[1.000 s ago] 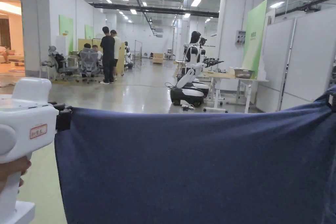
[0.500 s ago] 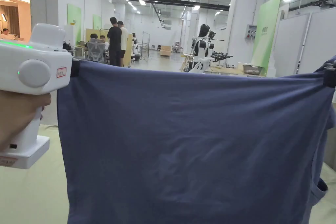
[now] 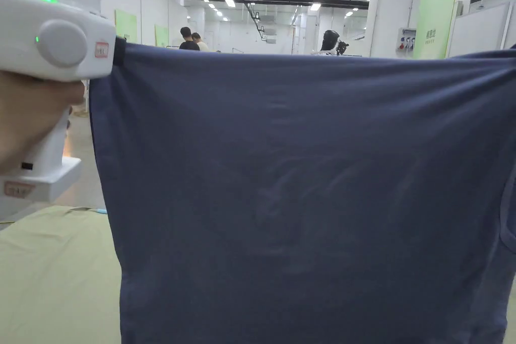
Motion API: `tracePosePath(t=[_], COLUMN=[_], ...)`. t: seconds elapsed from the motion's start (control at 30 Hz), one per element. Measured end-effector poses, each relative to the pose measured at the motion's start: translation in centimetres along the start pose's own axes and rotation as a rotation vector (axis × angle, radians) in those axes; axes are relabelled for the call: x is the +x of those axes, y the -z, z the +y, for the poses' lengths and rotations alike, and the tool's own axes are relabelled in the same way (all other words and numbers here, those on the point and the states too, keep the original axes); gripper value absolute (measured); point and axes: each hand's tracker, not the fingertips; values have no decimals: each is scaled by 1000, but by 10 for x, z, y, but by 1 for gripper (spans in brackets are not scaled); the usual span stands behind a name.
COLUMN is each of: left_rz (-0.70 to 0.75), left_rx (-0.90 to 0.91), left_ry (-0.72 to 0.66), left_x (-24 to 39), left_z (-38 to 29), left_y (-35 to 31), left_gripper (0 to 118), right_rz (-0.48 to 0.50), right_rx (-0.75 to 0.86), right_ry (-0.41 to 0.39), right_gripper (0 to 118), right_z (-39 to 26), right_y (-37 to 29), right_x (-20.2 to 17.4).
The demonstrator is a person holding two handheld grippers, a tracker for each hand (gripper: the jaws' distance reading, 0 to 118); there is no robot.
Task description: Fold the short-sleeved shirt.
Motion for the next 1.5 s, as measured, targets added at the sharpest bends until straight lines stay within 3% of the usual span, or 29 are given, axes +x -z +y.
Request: tracePosePath(t=[0.13, 0.37, 0.5, 0.8, 0.9, 1.1, 1.23, 1.5], left_rz=[-8, 25, 7, -14, -57, -71, -73, -99], left_rx=[1, -22, -111, -290, -323, -367, -371, -390], left_ry=[12, -7, -106, -54, -116, -113, -122, -116], left_x=[-4, 14, 30, 63, 67, 65, 58, 39], left_z=[-3, -52, -108, -226, -251, -262, -264, -311], left_y=[41, 105, 129, 145, 131, 76, 10, -113], left_gripper=[5, 5, 5, 5, 5, 5, 5, 5], right_rz=[29, 12, 2, 30, 29, 48, 88, 122], right_rx=[-1, -9, -66, -231, -274, -312, -313, -346], right_ry=[73, 33, 22, -29, -23, -28, 32, -30], right_gripper=[4, 4, 4, 4, 4, 4, 4, 4], right_z=[-2, -34, -84, -212, -239, -256, -266, -303], right_y=[43, 111, 140, 145, 130, 61, 2, -135], right_x=[-9, -46, -65, -82, -76, -50, -20, 14])
